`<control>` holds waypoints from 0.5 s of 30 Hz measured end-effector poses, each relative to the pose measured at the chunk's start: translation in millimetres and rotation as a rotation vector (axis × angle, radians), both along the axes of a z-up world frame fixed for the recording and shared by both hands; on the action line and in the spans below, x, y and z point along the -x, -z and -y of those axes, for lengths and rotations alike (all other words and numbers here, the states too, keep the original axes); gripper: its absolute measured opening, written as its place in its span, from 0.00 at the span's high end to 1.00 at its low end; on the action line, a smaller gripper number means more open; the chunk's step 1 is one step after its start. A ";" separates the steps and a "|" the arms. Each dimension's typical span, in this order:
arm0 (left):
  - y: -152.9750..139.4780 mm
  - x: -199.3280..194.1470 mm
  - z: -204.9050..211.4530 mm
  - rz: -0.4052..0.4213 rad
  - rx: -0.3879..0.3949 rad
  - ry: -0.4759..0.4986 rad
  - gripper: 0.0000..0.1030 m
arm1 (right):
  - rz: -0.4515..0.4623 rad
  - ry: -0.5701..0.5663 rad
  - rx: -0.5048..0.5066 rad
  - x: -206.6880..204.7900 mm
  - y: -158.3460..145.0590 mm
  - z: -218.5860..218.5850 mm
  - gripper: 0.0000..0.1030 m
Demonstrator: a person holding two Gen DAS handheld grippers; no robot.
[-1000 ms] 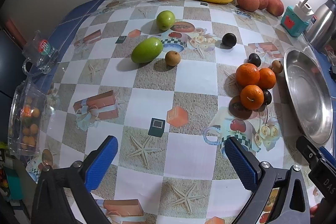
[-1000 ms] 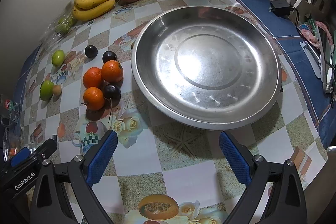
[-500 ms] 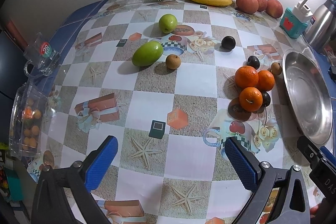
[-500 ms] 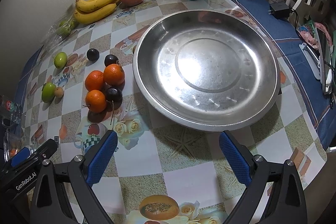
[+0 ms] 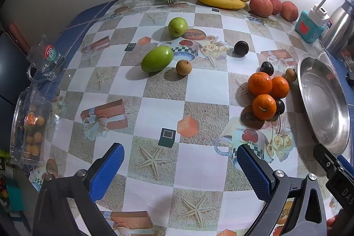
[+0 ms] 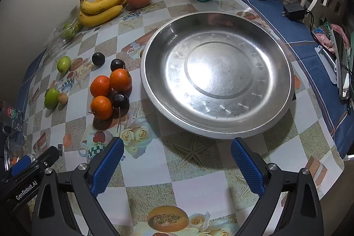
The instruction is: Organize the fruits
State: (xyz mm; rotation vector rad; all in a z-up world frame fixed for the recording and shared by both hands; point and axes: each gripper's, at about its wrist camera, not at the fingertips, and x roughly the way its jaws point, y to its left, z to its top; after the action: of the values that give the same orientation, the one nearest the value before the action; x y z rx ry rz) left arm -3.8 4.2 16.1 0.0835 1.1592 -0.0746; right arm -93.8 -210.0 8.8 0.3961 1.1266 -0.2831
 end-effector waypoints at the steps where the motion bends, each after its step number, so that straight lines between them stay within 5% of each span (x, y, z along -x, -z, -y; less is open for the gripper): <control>1: -0.5 0.8 0.1 0.002 -0.005 -0.002 0.00 | 0.001 0.000 0.000 0.2 0.0 -0.2 0.05; 15: -9.6 5.7 -0.7 0.037 0.006 -0.004 0.00 | 0.012 -0.011 0.005 0.2 -1.3 -2.1 0.05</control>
State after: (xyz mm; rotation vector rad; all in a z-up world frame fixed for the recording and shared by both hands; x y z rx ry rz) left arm -9.4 4.9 25.6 0.0766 1.1223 -0.0732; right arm -94.0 -207.9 10.1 0.3866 1.1154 -0.2741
